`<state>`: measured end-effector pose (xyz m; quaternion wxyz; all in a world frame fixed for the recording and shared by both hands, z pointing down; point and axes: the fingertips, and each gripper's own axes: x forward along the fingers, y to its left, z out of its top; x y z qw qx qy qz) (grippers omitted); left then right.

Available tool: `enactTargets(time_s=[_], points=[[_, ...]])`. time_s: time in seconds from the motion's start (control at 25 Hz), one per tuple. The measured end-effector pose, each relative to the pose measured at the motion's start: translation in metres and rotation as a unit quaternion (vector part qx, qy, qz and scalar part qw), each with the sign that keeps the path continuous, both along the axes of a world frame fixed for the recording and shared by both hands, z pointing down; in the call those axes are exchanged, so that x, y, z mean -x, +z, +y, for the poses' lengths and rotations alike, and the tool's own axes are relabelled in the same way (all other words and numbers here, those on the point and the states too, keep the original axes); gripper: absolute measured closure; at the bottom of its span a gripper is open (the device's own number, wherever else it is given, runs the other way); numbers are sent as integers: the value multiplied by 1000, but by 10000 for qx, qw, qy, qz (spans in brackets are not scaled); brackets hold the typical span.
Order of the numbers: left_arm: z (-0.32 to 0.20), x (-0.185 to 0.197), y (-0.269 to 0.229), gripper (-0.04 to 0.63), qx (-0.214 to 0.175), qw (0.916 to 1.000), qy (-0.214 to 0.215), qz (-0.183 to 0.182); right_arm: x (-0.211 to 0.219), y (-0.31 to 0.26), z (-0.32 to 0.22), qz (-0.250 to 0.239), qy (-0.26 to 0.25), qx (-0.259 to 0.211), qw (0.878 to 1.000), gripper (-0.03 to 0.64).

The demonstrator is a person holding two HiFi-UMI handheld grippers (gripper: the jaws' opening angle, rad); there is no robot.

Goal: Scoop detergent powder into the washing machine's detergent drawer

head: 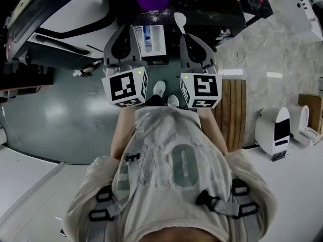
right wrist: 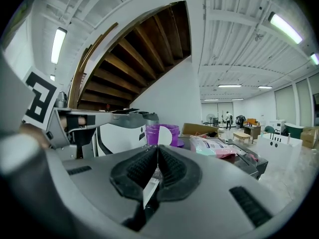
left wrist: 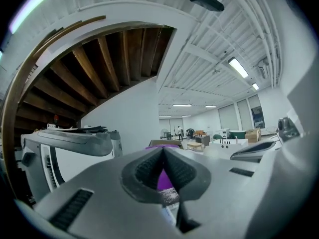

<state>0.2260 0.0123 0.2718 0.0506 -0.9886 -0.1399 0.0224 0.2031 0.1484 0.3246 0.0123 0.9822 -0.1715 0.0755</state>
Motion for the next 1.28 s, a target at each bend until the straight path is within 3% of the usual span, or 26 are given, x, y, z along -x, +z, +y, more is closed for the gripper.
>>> enactTargets(time_s=[0.44,1.0,1.28], points=[[-16,-33,1,574,65,9998,185,-22,-27,-2,-10,-2,286,52,9996,604],[-14,-51,13,574,118,9997,140,-133,-42,9,-15,-112,175,58,9998,604],[-10,-85,10,574,108,9998,108,-100,-79,-1,-4,-3,211,76,9997,604]])
